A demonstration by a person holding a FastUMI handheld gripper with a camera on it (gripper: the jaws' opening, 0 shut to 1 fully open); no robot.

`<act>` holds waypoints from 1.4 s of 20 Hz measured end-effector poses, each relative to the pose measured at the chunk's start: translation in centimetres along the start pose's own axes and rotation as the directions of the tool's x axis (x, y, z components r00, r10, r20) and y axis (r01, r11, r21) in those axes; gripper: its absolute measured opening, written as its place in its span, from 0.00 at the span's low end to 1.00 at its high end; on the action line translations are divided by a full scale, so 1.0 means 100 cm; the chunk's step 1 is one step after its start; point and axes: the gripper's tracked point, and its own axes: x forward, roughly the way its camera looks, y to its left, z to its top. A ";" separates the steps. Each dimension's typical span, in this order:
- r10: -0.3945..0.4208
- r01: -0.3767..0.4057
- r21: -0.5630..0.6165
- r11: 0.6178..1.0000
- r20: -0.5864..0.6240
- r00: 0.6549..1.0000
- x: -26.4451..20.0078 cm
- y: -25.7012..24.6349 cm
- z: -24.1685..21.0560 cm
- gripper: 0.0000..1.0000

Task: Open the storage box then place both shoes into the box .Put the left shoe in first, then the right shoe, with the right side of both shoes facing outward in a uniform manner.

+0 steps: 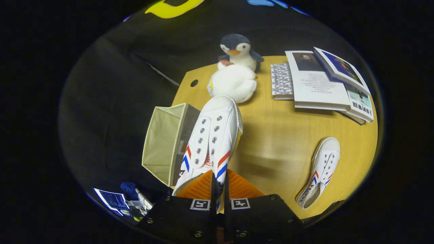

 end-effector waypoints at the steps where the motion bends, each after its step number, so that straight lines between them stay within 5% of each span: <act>1: 0.018 -0.018 -0.012 1.000 0.016 1.000 -0.006 0.014 0.008 0.08; 11: 0.123 -0.119 -0.198 0.973 0.008 0.992 0.014 0.143 0.041 0.08; 24: -0.066 0.020 -0.293 0.956 -0.145 0.987 0.133 0.162 0.010 0.08; 28: -0.008 -0.020 -0.278 0.960 -0.100 0.995 0.125 0.181 0.030 0.52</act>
